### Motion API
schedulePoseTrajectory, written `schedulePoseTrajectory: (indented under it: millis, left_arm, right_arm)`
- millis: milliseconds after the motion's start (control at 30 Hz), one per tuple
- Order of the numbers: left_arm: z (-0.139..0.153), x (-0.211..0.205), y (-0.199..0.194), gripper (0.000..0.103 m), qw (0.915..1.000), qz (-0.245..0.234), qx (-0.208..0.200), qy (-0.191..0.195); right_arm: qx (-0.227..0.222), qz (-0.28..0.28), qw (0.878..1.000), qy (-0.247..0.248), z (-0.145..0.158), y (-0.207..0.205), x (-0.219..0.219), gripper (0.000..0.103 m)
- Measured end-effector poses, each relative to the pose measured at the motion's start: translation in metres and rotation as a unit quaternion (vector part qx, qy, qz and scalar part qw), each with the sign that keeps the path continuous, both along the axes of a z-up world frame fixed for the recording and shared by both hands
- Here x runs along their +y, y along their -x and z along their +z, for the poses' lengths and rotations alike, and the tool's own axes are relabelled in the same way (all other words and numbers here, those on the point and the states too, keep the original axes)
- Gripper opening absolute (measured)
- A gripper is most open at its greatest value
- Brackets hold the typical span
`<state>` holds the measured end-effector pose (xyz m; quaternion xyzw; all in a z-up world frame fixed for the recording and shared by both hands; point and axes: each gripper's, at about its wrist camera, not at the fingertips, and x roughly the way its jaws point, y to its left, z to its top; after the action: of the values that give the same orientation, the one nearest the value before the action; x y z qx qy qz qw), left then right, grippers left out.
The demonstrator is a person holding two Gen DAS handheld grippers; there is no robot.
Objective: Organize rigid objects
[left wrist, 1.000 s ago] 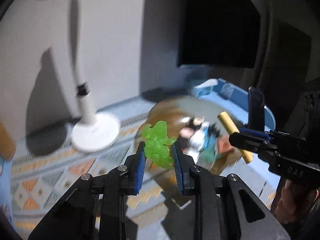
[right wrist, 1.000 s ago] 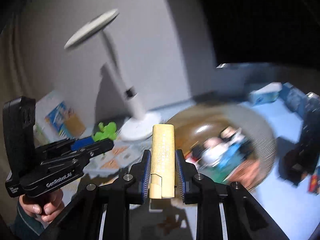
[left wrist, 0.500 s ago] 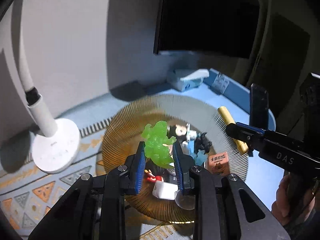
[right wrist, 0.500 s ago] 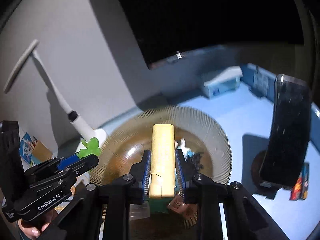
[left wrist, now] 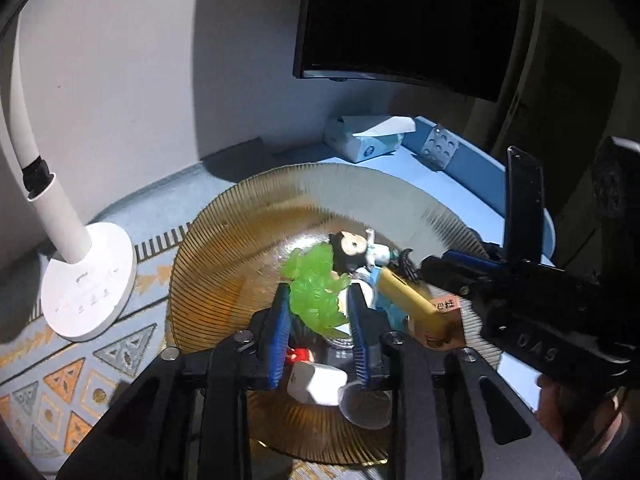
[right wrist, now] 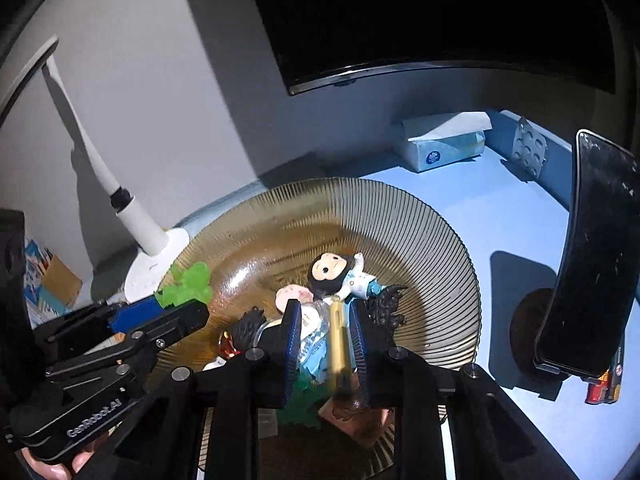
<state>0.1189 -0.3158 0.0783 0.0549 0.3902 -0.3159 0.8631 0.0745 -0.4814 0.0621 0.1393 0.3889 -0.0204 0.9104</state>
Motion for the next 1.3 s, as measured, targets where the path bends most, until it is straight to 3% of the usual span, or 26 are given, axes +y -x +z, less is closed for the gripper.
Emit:
schedulePoseTrajectory:
  millis: [33,100,233,267,333,400,433,500,633,700,833,967,1067,1200,1300]
  left_arm:
    - [0.001,0.003,0.000,0.049,1.0000,0.003,0.004,0.002]
    - [0.008,0.018,0.005,0.062,0.9997,0.021,-0.005,0.015]
    - [0.030,0.062,0.030,0.075,0.9939,0.076,-0.075,0.029]
    - [0.036,0.076,0.039,0.082,0.9908,0.092,-0.095,0.029]
    - [0.046,0.107,0.061,0.089,0.9795,0.136,-0.147,0.024]
    - [0.053,0.135,0.082,0.101,0.9685,0.171,-0.180,0.019]
    - [0.056,0.154,0.095,0.103,0.9609,0.191,-0.199,0.024]
    - [0.058,0.185,0.116,0.103,0.9500,0.217,-0.221,0.041]
    - [0.052,0.246,0.130,0.103,0.9499,0.248,-0.179,0.061]
    - [0.038,0.270,0.130,0.103,0.9428,0.289,-0.162,0.037]
    - [0.011,0.302,0.128,0.102,0.9301,0.341,-0.137,0.006]
    - [-0.004,0.313,0.123,0.102,0.9245,0.356,-0.135,0.007]
    - [-0.010,0.312,0.118,0.102,0.9259,0.353,-0.135,0.017]
    - [-0.020,0.297,0.111,0.102,0.9364,0.320,-0.142,0.030]
    - [-0.038,0.291,0.102,0.102,0.9415,0.310,-0.126,0.042]
  right_arm:
    - [0.003,0.000,1.000,0.000,0.000,0.001,0.001,0.046]
    - [-0.001,-0.003,1.000,0.001,0.004,0.007,0.003,0.062]
    - [-0.045,0.005,0.998,0.053,0.027,0.030,0.026,0.064]
    - [-0.054,0.006,0.996,0.068,0.032,0.035,0.034,0.067]
    - [-0.079,0.008,0.991,0.109,0.044,0.046,0.057,0.091]
    - [-0.120,0.021,0.983,0.136,0.056,0.059,0.083,0.097]
    - [-0.138,0.031,0.979,0.144,0.061,0.065,0.097,0.102]
    - [-0.162,0.053,0.974,0.151,0.069,0.072,0.127,0.103]
    - [-0.172,0.095,0.972,0.128,0.069,0.072,0.176,0.103]
    - [-0.154,0.114,0.976,0.104,0.058,0.065,0.199,0.103]
    - [-0.128,0.136,0.977,0.106,0.035,0.057,0.235,0.103]
    - [-0.116,0.149,0.975,0.113,0.020,0.055,0.257,0.103]
    - [-0.101,0.149,0.977,0.116,0.013,0.050,0.268,0.103]
    - [-0.105,0.129,0.978,0.127,0.008,0.048,0.268,0.103]
    - [-0.084,0.112,0.983,0.118,-0.007,0.039,0.258,0.103]
